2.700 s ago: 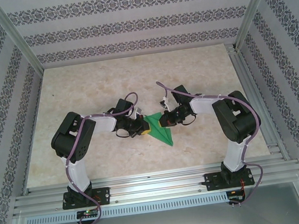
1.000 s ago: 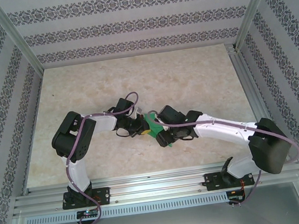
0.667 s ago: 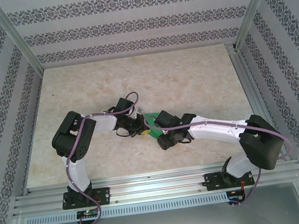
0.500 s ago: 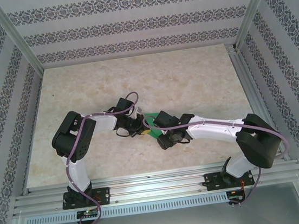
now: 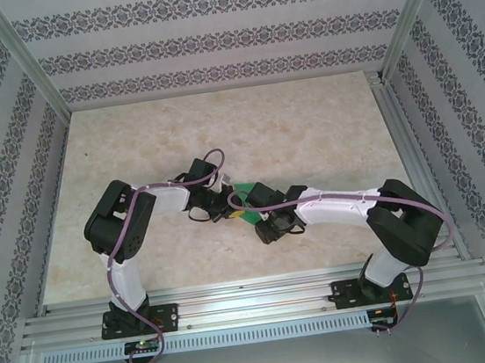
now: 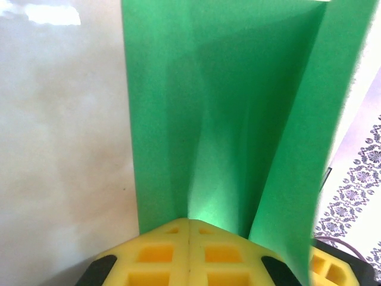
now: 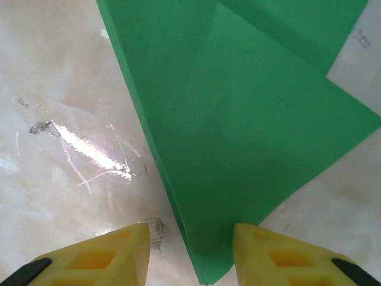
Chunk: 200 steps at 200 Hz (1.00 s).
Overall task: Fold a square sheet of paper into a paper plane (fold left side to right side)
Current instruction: Fourth fold the wing at the center of the table.
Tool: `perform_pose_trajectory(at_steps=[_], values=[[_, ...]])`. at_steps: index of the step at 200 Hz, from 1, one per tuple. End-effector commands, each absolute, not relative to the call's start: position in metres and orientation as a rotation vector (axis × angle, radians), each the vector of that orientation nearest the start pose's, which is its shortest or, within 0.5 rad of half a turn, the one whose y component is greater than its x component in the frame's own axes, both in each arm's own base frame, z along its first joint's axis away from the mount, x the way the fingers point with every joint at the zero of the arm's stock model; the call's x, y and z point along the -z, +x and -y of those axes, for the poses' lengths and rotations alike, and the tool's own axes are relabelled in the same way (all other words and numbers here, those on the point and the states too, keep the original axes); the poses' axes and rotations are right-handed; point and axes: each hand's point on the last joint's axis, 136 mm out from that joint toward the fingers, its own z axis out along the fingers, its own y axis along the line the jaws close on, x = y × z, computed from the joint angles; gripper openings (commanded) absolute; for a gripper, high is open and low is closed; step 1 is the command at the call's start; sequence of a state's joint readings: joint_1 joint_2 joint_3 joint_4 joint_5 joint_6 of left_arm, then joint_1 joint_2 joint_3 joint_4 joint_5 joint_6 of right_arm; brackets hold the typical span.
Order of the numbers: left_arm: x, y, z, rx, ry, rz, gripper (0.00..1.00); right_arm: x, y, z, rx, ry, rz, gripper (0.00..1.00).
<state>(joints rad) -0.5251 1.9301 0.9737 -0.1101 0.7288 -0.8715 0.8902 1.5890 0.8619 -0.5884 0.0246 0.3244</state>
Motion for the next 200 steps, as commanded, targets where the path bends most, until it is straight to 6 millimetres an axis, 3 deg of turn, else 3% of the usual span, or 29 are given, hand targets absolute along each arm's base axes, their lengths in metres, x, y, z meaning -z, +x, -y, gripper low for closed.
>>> perform_pose_trajectory(at_steps=[1, 69, 143, 200], values=[[0.037, 0.279, 0.271, 1.059, -0.343, -3.05, 0.02, -0.029, 0.211, -0.251, -0.219, -0.775, -2.761, 0.42], [0.036, 0.279, 0.27, 1.057, -0.349, -3.048, 0.02, -0.022, 0.216, -0.248, -0.227, -0.735, -2.773, 0.34], [0.036, 0.28, 0.27, 1.055, -0.345, -3.046, 0.02, -0.021, 0.221, -0.239, -0.2, -0.704, -2.778, 0.35], [0.034, 0.281, 0.27, 1.055, -0.343, -3.044, 0.02, -0.019, 0.221, -0.235, -0.205, -0.705, -2.789, 0.2]])
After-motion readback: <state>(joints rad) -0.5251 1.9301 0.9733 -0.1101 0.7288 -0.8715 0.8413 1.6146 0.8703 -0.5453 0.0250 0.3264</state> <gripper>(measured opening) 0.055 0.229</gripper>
